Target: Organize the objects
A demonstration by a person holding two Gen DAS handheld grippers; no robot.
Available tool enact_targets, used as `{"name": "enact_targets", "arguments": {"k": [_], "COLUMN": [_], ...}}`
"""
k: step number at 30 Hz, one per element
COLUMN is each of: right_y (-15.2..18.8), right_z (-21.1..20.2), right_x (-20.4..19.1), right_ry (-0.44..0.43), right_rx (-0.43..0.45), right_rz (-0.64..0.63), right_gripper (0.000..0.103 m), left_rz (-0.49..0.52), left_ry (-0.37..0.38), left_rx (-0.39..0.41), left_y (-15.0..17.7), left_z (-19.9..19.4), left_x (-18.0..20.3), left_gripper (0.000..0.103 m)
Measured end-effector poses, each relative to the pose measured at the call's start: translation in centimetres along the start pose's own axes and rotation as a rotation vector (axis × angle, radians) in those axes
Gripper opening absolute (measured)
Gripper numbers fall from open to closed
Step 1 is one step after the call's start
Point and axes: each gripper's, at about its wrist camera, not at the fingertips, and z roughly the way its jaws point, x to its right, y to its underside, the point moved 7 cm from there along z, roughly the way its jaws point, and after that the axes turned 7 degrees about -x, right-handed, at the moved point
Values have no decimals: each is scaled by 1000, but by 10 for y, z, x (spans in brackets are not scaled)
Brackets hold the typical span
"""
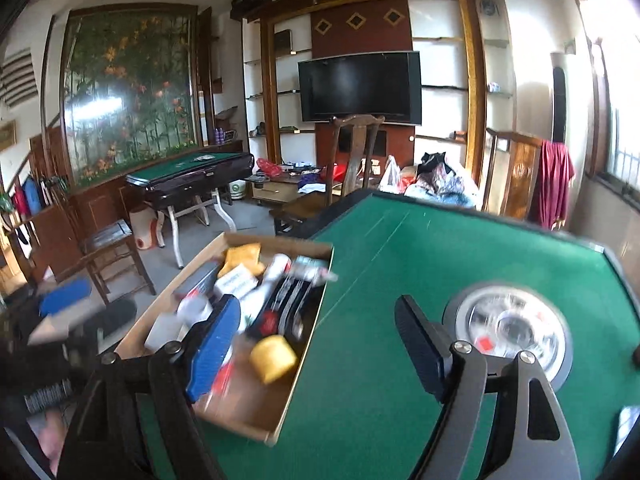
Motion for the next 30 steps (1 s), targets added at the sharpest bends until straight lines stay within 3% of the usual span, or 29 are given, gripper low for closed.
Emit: {"name": "enact_targets", "arguments": {"k": [2, 7, 10, 13, 17, 22, 26, 30], "right_y": [10, 22, 23, 25, 29, 35, 38, 41], "right_z": [-1, 4, -5, -8, -8, -6, -2, 0], "right_x": [6, 15, 14, 8, -5, -17, -22, -27], "right_ry": [-16, -43, -68, -64, -75, -71, -76, -75], "right_rx": [-5, -31, -9, 3, -1, -10, -23, -31], "right_rz": [33, 78, 92, 71, 34, -18, -29, -42], "right_gripper": [80, 80, 80, 80, 80, 80, 80, 80], "left_rz": [15, -1, 26, 35, 32, -10, 45, 50], "left_ry": [-37, -124, -104, -134, -148, -151, -211, -209], "left_rx": [-4, 79, 93, 122, 86, 97, 89, 95], "left_y": [4, 6, 4, 2, 2, 3, 4, 6], "left_z": [-4, -26, -31, -35, -28, -27, -26, -25], "left_x": [-1, -5, 1, -1, -7, -19, -22, -23], "left_gripper": [81, 81, 81, 81, 81, 81, 81, 81]}}
